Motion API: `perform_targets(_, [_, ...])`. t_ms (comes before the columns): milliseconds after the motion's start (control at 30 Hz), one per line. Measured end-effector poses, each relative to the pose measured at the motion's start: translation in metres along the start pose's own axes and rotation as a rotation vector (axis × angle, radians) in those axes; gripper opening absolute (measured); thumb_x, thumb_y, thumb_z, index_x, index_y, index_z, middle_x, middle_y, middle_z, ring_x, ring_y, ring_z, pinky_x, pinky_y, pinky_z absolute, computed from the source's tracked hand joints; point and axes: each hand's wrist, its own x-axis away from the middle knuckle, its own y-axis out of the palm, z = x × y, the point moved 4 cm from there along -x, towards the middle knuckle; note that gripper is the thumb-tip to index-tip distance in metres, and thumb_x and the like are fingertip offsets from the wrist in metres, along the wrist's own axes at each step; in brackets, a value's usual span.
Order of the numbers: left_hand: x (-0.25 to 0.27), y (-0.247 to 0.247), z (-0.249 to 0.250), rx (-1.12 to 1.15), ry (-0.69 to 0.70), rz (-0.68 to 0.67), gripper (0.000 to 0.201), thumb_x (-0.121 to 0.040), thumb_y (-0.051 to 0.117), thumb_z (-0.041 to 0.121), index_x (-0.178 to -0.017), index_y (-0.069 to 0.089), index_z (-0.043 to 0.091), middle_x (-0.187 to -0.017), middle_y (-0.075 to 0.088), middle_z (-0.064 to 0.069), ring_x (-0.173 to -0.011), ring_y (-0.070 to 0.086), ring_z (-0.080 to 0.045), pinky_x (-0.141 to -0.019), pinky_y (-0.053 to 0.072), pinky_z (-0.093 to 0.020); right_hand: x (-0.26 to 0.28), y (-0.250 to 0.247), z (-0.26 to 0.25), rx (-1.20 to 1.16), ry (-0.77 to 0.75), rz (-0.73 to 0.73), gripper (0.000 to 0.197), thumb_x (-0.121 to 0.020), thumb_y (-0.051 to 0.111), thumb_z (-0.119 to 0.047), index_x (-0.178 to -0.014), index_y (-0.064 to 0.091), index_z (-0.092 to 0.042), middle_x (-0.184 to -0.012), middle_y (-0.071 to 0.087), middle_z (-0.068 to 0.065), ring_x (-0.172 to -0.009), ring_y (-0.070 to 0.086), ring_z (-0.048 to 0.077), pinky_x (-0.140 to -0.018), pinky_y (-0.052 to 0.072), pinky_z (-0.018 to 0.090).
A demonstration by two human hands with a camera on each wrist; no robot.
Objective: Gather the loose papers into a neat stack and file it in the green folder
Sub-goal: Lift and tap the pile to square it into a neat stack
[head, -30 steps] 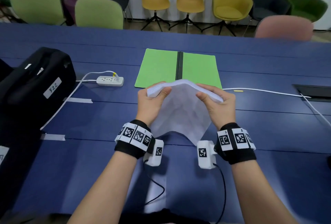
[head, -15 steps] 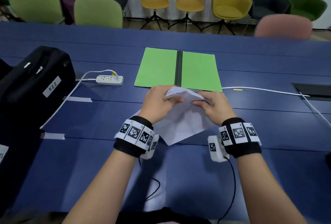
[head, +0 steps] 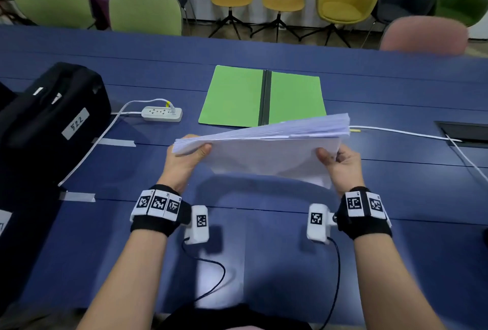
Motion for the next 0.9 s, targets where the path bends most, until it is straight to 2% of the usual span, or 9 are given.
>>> perform_targets(100, [0.006, 0.006, -0.016, 0.021, -0.067, 0.015, 0.023, -0.077, 0.071, -0.005, -0.097, 0.067, 0.005, -0.085, 0.070, 0.010, -0.075, 0.063, 0.003, -0.071, 0.049, -0.012, 0.002, 0.005, 0.027, 0.075, 0.109, -0.010, 0.025, -0.081, 0.063, 0.011, -0.084, 0.070, -0.012, -0.064, 0.072, -0.016, -0.057, 0.064, -0.008, -0.064, 0.055, 0.018])
perform_targets(167, [0.016, 0.013, -0.043, -0.026, -0.185, 0.024, 0.025, -0.073, 0.076, -0.003, -0.095, 0.069, 0.008, -0.082, 0.071, 0.009, -0.071, 0.064, 0.001, -0.069, 0.050, -0.017, 0.010, 0.009, 0.049, 0.121, 0.222, -0.023, 0.021, -0.079, 0.067, 0.009, -0.099, 0.067, 0.002, -0.076, 0.071, -0.004, -0.055, 0.064, -0.007, -0.060, 0.053, 0.018])
perform_targets(300, [0.032, 0.030, -0.073, -0.012, -0.330, 0.029, 0.021, -0.075, 0.077, 0.003, -0.086, 0.066, 0.017, -0.080, 0.069, 0.008, -0.065, 0.065, 0.003, -0.063, 0.051, -0.015, 0.027, 0.014, 0.070, 0.008, 0.352, 0.038, 0.015, -0.081, 0.069, 0.000, -0.088, 0.066, -0.013, -0.089, 0.067, 0.006, -0.078, 0.064, 0.020, -0.072, 0.051, 0.030])
perform_targets(367, [0.030, 0.034, -0.071, 0.009, -0.321, 0.003, 0.022, -0.076, 0.076, 0.002, -0.092, 0.066, 0.014, -0.083, 0.068, 0.006, -0.065, 0.065, 0.005, -0.060, 0.050, -0.010, 0.026, 0.014, 0.065, -0.004, 0.339, 0.041, 0.016, -0.081, 0.070, -0.004, -0.095, 0.067, -0.009, -0.088, 0.068, 0.004, -0.079, 0.066, 0.020, -0.072, 0.052, 0.030])
perform_targets(467, [0.024, 0.031, -0.066, 0.022, -0.314, -0.082, 0.032, -0.075, 0.078, 0.006, -0.104, 0.067, 0.010, -0.093, 0.071, 0.002, -0.077, 0.067, -0.001, -0.066, 0.051, -0.010, 0.019, 0.013, 0.050, -0.055, 0.241, 0.004, 0.018, -0.082, 0.070, -0.008, -0.096, 0.071, -0.020, -0.089, 0.072, -0.007, -0.072, 0.069, 0.004, -0.071, 0.056, 0.023])
perform_targets(567, [0.022, 0.030, -0.062, 0.080, -0.370, -0.116, 0.050, -0.062, 0.084, 0.042, -0.099, 0.070, 0.012, -0.088, 0.074, 0.003, -0.078, 0.068, -0.008, -0.063, 0.051, -0.013, 0.016, 0.015, 0.038, -0.062, 0.195, 0.030, 0.014, -0.082, 0.070, -0.009, -0.080, 0.072, -0.022, -0.073, 0.075, -0.010, -0.064, 0.066, 0.003, -0.067, 0.055, 0.023])
perform_targets(633, [0.021, 0.034, -0.060, 0.122, -0.452, -0.033, 0.054, -0.060, 0.078, 0.053, -0.095, 0.071, 0.012, -0.081, 0.074, 0.004, -0.073, 0.069, -0.010, -0.061, 0.051, -0.018, 0.015, 0.018, 0.036, -0.050, 0.204, 0.062, 0.017, -0.081, 0.071, -0.008, -0.070, 0.069, -0.021, -0.060, 0.072, -0.011, -0.054, 0.063, 0.002, -0.062, 0.052, 0.023])
perform_targets(733, [0.016, 0.042, -0.051, 0.126, -0.465, 0.131, 0.025, -0.077, 0.074, 0.042, -0.079, 0.069, 0.017, -0.065, 0.070, 0.009, -0.062, 0.066, -0.008, -0.057, 0.049, -0.020, 0.014, 0.023, 0.030, -0.053, 0.145, 0.052, 0.015, -0.080, 0.071, -0.006, -0.071, 0.070, -0.019, -0.065, 0.073, -0.013, -0.058, 0.064, 0.000, -0.060, 0.052, 0.017])
perform_targets(900, [0.012, 0.042, -0.055, 0.077, -0.417, 0.183, 0.048, -0.067, 0.077, 0.047, -0.095, 0.070, 0.008, -0.085, 0.070, 0.000, -0.077, 0.065, -0.016, -0.067, 0.046, -0.024, 0.017, 0.022, 0.031, -0.027, 0.097, 0.062, 0.015, -0.078, 0.075, -0.010, -0.075, 0.071, -0.024, -0.071, 0.073, -0.015, -0.065, 0.065, -0.001, -0.063, 0.051, 0.014])
